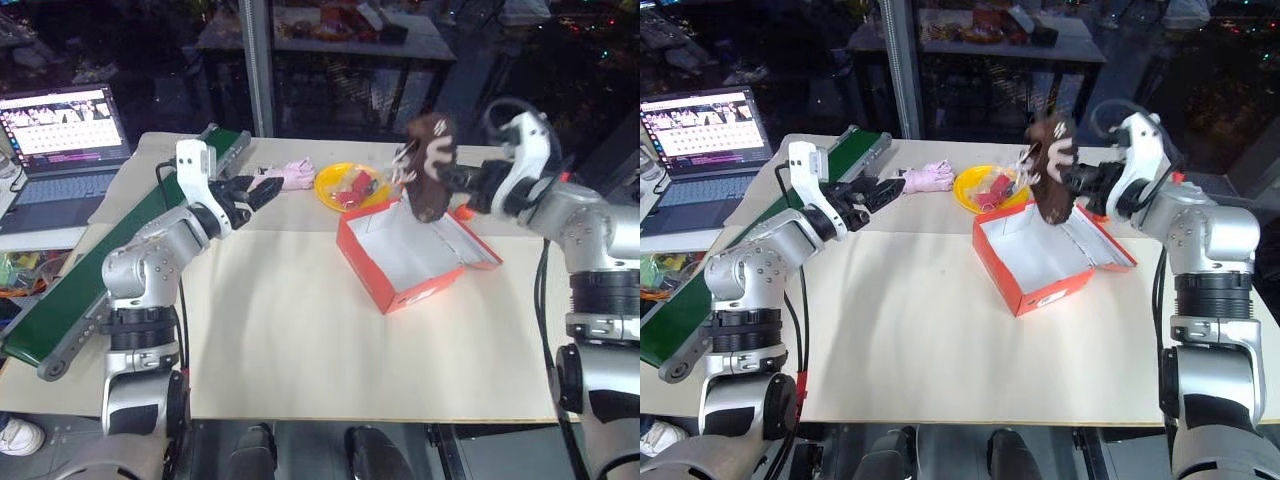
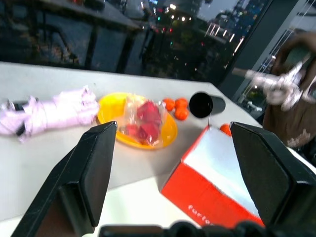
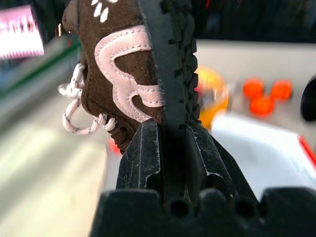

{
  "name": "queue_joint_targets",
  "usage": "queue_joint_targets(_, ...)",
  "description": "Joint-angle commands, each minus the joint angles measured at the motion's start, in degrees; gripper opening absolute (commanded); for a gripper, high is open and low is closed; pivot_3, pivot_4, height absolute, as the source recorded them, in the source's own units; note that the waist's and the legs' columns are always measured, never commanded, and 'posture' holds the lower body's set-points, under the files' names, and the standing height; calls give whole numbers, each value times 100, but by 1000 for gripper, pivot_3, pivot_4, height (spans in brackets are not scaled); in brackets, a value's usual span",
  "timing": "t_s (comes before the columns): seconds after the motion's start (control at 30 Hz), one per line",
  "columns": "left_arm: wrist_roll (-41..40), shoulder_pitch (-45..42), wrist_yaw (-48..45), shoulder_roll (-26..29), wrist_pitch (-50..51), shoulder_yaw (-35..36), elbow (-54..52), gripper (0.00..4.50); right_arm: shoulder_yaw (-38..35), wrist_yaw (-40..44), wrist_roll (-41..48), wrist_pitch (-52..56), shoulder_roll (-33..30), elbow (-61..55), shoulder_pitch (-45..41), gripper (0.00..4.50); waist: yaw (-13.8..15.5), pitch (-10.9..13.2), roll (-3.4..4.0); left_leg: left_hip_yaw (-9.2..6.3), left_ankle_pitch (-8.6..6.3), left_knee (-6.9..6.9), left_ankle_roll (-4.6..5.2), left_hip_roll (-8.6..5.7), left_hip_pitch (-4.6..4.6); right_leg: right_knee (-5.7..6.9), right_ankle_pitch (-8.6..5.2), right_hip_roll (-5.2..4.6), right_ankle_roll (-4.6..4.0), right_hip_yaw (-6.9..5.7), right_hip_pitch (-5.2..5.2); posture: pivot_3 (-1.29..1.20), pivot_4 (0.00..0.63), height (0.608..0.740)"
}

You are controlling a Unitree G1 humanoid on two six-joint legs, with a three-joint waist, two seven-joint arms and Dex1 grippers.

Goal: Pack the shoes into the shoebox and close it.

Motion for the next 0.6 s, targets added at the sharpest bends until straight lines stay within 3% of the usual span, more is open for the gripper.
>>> queue_joint_targets(0.03, -14, 46, 104, -9, -44, -43, -422, 3897, 227, 615, -572, -607, -5, 683, -196, 224, 5, 2, 3, 0, 0, 1, 0, -1, 0, 0, 1, 0, 1, 0, 0, 0, 150, 736)
queue_joint_targets(0.47, -47, 519, 423, 137, 32, 48, -1045, 3897, 890, 1366, -2440, -2580, 677, 3695, -993, 224, -14, 4, 7, -1, 1, 12, -2, -6, 4, 4, 8, 0, 10, 8, 3, 0, 150, 736)
queue_joint_targets(0.53, -76, 598, 491, 147, 63, 72, -1172, 3920, 919, 1335, -2650, -2847, 799, 4013, -1127, 1209, -12, 4, 7, -1, 1, 16, -2, -6, 4, 5, 9, -1, 12, 7, 5, 0, 150, 736)
queue_joint_targets(0.6, -95, 664, 564, 160, 93, 117, -1282, 3920, 892, 1300, -2798, -3031, 912, 4216, -1261, 1781, -16, 4, 7, -1, 1, 21, -3, -6, 5, 4, 11, -1, 14, 8, 9, 0, 150, 736)
